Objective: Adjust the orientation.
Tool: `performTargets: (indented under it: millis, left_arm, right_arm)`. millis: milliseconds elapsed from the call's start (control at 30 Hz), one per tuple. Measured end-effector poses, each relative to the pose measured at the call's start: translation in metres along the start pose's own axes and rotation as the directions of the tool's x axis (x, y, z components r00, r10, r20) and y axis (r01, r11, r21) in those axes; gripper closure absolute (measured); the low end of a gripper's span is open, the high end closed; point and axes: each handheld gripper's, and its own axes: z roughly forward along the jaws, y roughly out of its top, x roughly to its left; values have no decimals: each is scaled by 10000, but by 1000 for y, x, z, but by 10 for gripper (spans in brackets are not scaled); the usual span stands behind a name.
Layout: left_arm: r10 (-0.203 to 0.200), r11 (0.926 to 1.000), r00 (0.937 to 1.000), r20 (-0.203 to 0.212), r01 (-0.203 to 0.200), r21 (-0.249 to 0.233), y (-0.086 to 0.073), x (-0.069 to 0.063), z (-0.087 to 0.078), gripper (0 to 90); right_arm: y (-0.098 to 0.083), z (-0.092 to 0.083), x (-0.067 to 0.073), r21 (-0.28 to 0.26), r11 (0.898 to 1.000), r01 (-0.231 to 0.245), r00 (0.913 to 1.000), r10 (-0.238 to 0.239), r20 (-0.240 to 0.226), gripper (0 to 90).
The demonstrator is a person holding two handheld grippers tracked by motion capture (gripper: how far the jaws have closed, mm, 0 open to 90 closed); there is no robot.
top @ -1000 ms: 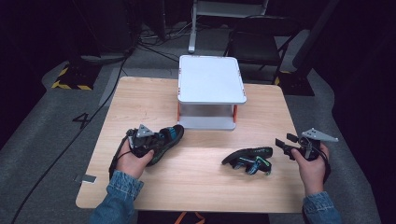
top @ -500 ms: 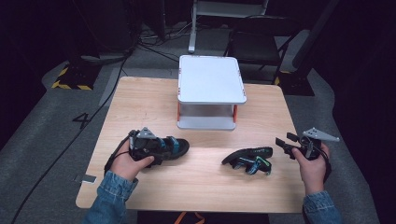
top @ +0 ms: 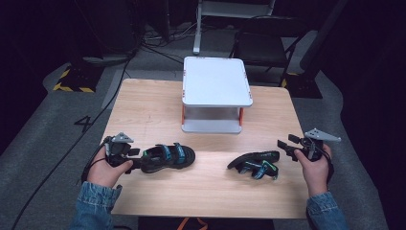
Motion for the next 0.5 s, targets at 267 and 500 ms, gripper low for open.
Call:
performTargets:
  millis: [267, 500]
  left_arm:
    - [3, 9988, 9998, -175, 5, 480, 4, -7, -9, 869]
    - [56, 9982, 10000, -26, -55, 598, 9, -14, -10, 891]
  right_arm:
    - [-1, 3, 0, 103, 9999, -71, 9999, 72, -72, 353]
    - [-1, 1, -1, 87, 9999, -78, 10000, 78, -55, 351]
